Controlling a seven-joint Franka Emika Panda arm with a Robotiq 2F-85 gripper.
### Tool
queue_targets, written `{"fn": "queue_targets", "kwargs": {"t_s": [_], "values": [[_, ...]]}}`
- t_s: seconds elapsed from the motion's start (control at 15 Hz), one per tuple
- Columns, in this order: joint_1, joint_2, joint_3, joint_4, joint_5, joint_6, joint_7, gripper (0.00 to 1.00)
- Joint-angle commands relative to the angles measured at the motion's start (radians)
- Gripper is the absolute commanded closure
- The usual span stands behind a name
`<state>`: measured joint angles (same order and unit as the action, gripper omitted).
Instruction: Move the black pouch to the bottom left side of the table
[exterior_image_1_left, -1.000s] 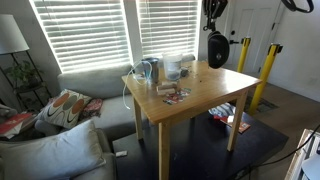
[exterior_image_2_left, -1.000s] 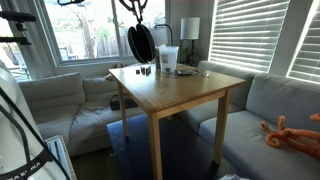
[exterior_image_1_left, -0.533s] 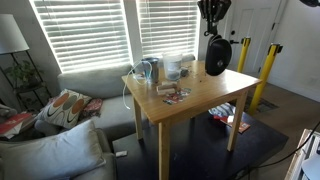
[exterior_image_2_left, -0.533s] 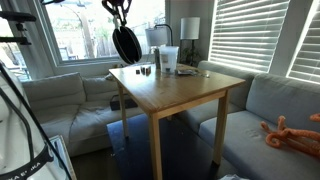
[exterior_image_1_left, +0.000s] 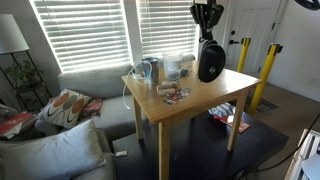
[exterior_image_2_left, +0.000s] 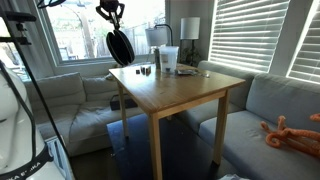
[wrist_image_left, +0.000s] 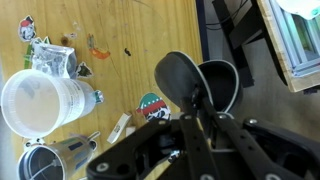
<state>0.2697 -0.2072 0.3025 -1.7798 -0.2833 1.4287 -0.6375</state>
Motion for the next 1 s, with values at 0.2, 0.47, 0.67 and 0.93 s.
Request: {"fn": "queue_targets", "kwargs": {"t_s": [0.2,0.47,0.67,0.93], "values": [[0.020,0.058,0.001,0.051,-0.010,-0.020,0.013,0.97],[0.047,0.210,0.043,0.148,-0.037,-0.041,0.047,0.97],[0.073,0.329,0.063,0.233,-0.057,-0.046,0.088,0.97],[0.103,0.455,0.061,0.343,-0.070,-0.040,0.110,0.97]]}}
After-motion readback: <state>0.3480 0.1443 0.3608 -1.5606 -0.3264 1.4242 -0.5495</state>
